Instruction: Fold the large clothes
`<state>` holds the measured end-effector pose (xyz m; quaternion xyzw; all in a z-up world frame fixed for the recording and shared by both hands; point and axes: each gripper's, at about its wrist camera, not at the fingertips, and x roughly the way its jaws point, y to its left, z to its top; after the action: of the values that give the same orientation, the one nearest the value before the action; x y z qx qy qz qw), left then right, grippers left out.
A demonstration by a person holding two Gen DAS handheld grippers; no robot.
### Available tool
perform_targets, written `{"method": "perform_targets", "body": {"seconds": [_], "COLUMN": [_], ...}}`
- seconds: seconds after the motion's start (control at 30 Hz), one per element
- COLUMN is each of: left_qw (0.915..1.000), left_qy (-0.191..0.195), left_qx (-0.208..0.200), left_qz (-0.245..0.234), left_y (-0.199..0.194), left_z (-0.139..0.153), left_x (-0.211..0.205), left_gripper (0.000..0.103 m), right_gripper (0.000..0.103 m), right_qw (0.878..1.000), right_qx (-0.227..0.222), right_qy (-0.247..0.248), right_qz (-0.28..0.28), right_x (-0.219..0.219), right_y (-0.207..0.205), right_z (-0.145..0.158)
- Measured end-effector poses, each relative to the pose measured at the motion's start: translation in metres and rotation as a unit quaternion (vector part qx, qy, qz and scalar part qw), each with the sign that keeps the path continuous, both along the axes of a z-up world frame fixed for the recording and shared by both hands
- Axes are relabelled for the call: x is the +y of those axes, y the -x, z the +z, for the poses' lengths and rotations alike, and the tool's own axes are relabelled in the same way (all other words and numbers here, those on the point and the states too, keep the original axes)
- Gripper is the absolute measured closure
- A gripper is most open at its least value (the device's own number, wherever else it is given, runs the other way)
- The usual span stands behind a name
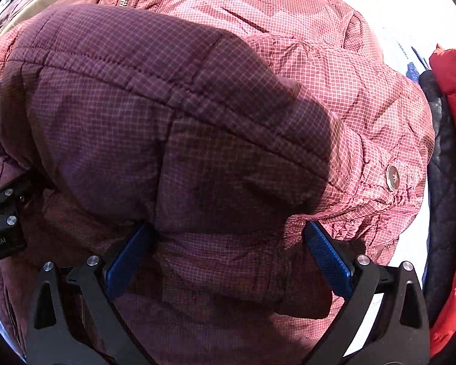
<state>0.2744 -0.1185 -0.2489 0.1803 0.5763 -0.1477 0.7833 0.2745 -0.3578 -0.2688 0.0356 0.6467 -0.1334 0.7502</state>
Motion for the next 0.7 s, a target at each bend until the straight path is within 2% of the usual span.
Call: {"method": "perform_targets", "body": {"seconds": [0.13,0.23,0.43,0.6,0.7], "left_qw": [0.9999,0.9997,0.9999,0.9995,0.9988], "left_qy": [0.008,0.01,0.008,0.016,0.04], "left_qx": [-0.013,-0.021,-0.013,-0.008,-0.008], "left_qz": [0.0,0.001,-0.007,-0.027,-0.028], "left_y": [0.006,0.013,0.017,0.032,0.053], "left_z": [-0.002,-0.003,-0.001,0.011,0.023], "left_x": [0.008,0.012,0.014,0.026,0.05], "left_gripper": [0.004,0.004,0.005,0.006,0.006], "right_gripper": [0.004,0.004,0.004,0.004,0.004], "right_qw": [1.0,1.0,1.0,1.0,0.998], "right_qx": [-0.008,-0.013,-0.018,-0.021,-0.032], "right_qy": [0.007,0.01,0.011,-0.009,-0.042], "right_qz": [-0.002,-0.001,0.004,0.014,0.023], "right_x": [0.002,0.005,0.009,-0.002,-0.006], "right_y": [-0.003,0.012,0.021,0.039,0.053], "right_z": [-0.003,0.001,-0.004,0.007,0.018]}}
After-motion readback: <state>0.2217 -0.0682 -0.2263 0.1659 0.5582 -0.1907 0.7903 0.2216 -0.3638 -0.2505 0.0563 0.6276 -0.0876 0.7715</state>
